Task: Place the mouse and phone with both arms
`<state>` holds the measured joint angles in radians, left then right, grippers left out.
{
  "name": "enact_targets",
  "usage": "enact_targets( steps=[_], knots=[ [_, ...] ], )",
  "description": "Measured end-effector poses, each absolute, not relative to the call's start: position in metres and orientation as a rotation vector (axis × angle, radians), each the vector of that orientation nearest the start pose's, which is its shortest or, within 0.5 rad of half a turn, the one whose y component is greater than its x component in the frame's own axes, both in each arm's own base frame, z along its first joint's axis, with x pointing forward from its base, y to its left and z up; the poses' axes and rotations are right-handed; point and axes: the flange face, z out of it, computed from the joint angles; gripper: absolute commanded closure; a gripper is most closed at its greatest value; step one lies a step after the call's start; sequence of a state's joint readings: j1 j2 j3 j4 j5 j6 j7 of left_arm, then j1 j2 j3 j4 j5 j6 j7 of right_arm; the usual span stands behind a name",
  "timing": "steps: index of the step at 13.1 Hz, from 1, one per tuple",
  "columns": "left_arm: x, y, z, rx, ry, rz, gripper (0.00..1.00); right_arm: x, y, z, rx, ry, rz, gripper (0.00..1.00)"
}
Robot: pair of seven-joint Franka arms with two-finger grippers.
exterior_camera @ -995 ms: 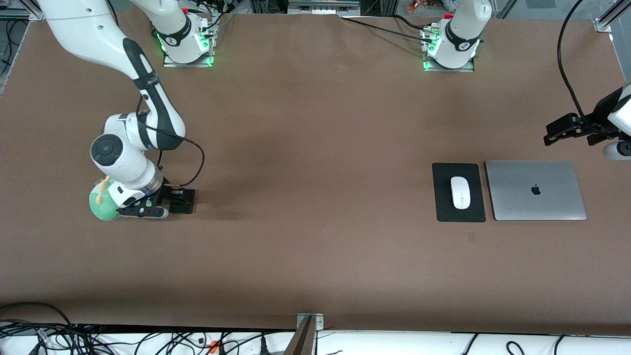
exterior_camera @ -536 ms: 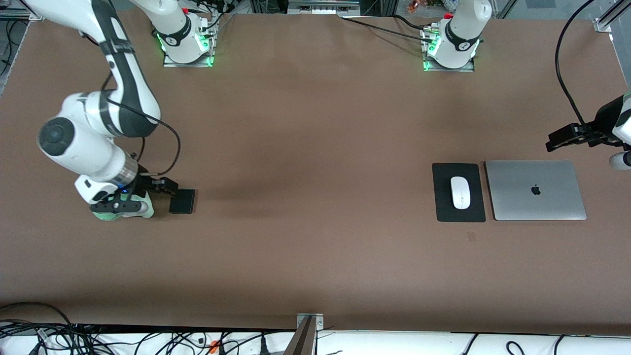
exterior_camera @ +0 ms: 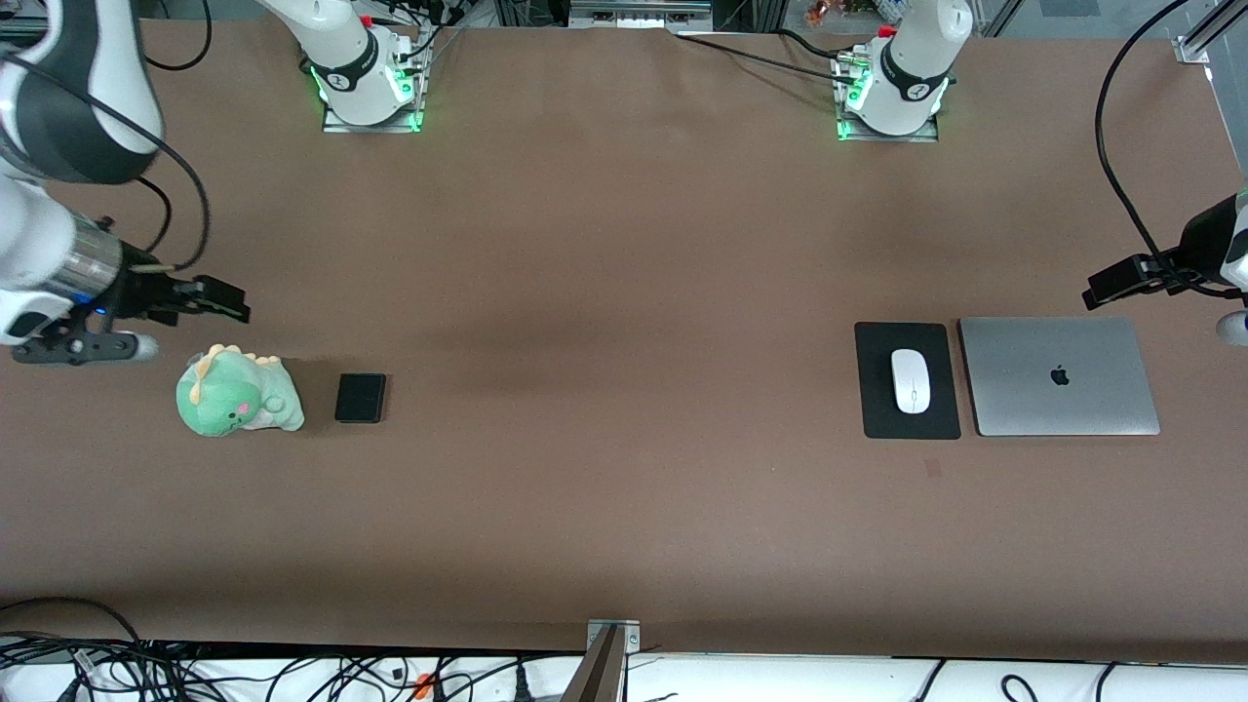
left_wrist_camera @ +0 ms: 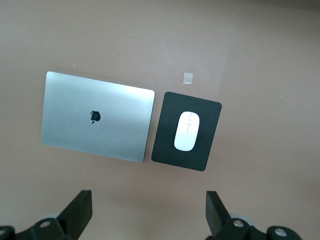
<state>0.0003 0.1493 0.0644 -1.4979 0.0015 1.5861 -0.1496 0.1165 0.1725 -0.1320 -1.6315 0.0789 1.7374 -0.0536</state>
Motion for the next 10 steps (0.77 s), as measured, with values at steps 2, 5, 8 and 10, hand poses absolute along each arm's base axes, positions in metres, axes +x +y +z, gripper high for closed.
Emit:
enact_targets(
  steps=[2,5,8,10],
  knots=[
    [0.599,0.037,0.573,-3.108,-0.338,0.097,0.0,0.607,-0.012,0.527,-3.117,-0.037,0.071,0.0],
    [0.598,0.047,0.575,-3.105,-0.367,0.09,0.0,0.599,-0.02,0.549,-3.159,-0.042,0.05,0.0],
    [0.598,0.053,0.576,-3.104,-0.382,0.088,0.0,0.588,-0.027,0.568,-3.164,-0.028,0.029,0.0],
    [0.598,0.053,0.576,-3.104,-0.381,0.088,0.0,0.586,-0.03,0.576,-3.164,-0.021,0.009,0.0]
  ],
)
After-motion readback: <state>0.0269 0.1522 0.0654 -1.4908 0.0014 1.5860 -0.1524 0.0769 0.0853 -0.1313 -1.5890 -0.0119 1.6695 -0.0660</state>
